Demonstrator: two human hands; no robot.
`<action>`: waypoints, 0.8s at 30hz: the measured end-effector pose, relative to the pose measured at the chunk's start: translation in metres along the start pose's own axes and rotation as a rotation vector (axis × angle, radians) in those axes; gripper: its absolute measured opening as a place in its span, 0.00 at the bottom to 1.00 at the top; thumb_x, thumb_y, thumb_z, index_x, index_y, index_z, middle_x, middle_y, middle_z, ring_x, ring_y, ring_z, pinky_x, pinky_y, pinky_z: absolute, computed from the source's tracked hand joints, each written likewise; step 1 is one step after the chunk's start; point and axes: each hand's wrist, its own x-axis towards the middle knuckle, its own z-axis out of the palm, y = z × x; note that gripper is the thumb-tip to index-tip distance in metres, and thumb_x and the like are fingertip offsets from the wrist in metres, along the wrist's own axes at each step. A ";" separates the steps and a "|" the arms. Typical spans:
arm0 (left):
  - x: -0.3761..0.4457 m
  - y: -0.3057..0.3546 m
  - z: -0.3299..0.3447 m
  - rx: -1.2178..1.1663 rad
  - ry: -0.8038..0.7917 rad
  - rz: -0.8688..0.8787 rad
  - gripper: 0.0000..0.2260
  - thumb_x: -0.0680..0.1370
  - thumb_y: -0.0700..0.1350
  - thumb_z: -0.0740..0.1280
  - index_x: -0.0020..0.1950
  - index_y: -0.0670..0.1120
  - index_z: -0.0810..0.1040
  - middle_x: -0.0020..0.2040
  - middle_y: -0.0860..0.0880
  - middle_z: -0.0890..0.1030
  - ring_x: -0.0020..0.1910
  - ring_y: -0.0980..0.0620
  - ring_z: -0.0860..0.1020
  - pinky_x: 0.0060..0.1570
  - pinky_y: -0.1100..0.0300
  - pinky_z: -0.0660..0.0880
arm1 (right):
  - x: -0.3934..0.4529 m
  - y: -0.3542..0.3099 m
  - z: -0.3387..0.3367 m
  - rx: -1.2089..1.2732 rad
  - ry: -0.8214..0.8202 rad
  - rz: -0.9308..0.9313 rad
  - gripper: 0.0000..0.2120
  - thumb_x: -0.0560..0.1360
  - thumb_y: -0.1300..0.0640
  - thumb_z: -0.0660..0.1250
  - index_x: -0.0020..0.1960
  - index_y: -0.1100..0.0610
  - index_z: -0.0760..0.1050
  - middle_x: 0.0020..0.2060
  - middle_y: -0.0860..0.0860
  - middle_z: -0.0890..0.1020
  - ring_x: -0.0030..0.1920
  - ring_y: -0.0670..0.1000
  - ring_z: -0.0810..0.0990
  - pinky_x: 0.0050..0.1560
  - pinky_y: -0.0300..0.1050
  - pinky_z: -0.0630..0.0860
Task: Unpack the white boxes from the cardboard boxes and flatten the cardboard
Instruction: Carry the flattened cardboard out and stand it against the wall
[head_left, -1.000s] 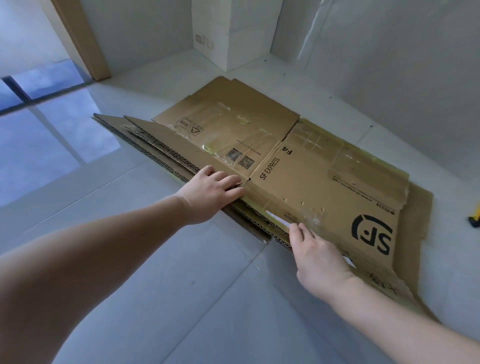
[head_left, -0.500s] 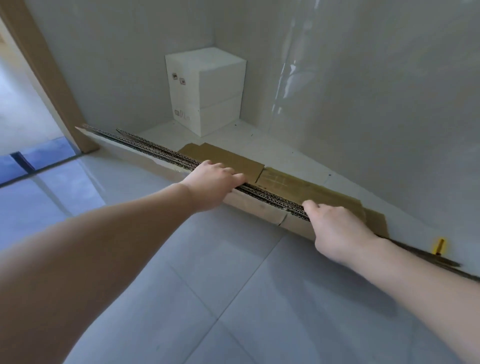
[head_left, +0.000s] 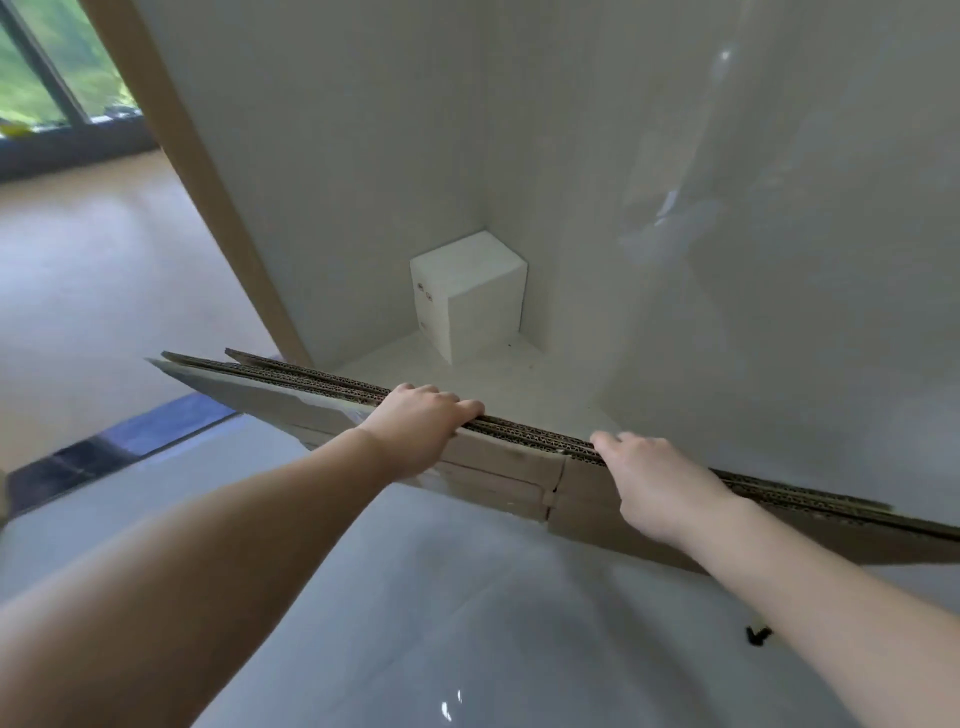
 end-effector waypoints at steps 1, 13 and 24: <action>-0.015 0.002 -0.029 -0.028 -0.018 -0.035 0.18 0.80 0.43 0.58 0.69 0.55 0.65 0.58 0.53 0.77 0.58 0.48 0.74 0.55 0.54 0.69 | -0.008 -0.003 -0.032 0.000 -0.017 -0.037 0.17 0.70 0.72 0.53 0.55 0.57 0.66 0.49 0.55 0.75 0.54 0.60 0.77 0.45 0.49 0.71; -0.175 -0.032 -0.243 -0.202 0.001 -0.477 0.20 0.78 0.39 0.60 0.67 0.55 0.66 0.55 0.53 0.78 0.54 0.48 0.76 0.44 0.57 0.67 | -0.002 -0.101 -0.302 -0.232 -0.144 -0.561 0.17 0.70 0.71 0.55 0.55 0.56 0.67 0.49 0.54 0.72 0.49 0.59 0.77 0.39 0.48 0.69; -0.265 -0.137 -0.269 -0.234 -0.044 -0.843 0.20 0.76 0.41 0.60 0.65 0.57 0.68 0.54 0.52 0.80 0.53 0.46 0.77 0.43 0.56 0.73 | 0.113 -0.263 -0.350 -0.381 -0.185 -0.894 0.16 0.72 0.67 0.55 0.57 0.54 0.70 0.48 0.53 0.76 0.50 0.56 0.76 0.41 0.45 0.69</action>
